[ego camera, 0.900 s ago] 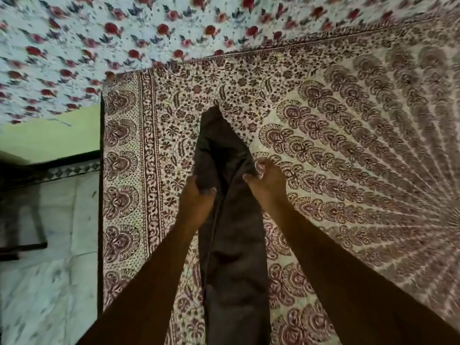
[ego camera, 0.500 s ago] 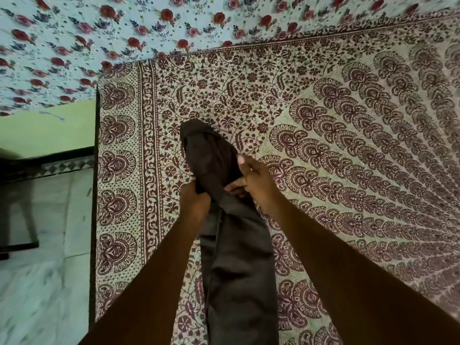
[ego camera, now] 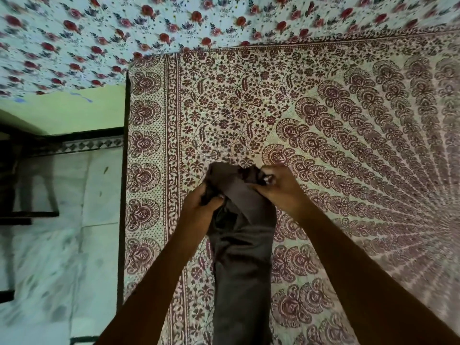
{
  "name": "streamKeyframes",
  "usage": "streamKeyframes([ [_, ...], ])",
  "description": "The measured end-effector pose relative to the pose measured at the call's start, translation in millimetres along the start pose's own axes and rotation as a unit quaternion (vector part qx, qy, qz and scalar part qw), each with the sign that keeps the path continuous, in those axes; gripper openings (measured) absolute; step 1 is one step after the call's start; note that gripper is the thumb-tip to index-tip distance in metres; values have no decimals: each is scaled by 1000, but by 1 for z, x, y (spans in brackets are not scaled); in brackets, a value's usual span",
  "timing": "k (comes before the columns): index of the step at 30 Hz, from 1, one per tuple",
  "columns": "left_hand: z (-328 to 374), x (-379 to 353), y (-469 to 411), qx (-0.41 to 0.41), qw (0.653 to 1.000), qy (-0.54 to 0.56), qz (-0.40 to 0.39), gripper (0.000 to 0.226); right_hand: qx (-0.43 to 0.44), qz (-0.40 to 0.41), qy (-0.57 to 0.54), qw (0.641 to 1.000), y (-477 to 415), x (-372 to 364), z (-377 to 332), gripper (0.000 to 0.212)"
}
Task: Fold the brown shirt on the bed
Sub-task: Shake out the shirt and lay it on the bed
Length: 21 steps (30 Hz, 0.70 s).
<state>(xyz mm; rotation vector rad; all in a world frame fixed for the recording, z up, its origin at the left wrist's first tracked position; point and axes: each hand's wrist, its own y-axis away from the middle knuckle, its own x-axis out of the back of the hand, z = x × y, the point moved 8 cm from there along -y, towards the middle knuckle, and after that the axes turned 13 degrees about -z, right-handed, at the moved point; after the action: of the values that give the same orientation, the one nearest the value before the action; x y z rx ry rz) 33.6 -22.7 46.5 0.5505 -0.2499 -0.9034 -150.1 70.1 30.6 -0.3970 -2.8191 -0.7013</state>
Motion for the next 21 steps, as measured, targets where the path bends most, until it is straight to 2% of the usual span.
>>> streamKeyframes([
  [2,14,-1,40,-31,999,-37,10,14,-13,34,-4,999,45,15,-14,24],
  [5,38,8,97,-61,991,-96,64,13,12,9,-75,997,105,28,-47,8],
  [11,103,16,219,-145,967,-167,124,9,49,53,96,993,215,70,-134,34],
  [13,128,24,256,-178,954,-199,137,8,54,63,135,987,254,79,-166,52],
  [15,148,34,288,-207,933,-248,163,11,33,31,166,985,291,83,-195,65],
  [18,173,46,337,-233,904,-300,194,19,-38,-47,223,973,350,75,-225,56],
  [21,193,49,377,-258,884,-338,195,19,-43,-21,285,957,402,79,-251,50],
])
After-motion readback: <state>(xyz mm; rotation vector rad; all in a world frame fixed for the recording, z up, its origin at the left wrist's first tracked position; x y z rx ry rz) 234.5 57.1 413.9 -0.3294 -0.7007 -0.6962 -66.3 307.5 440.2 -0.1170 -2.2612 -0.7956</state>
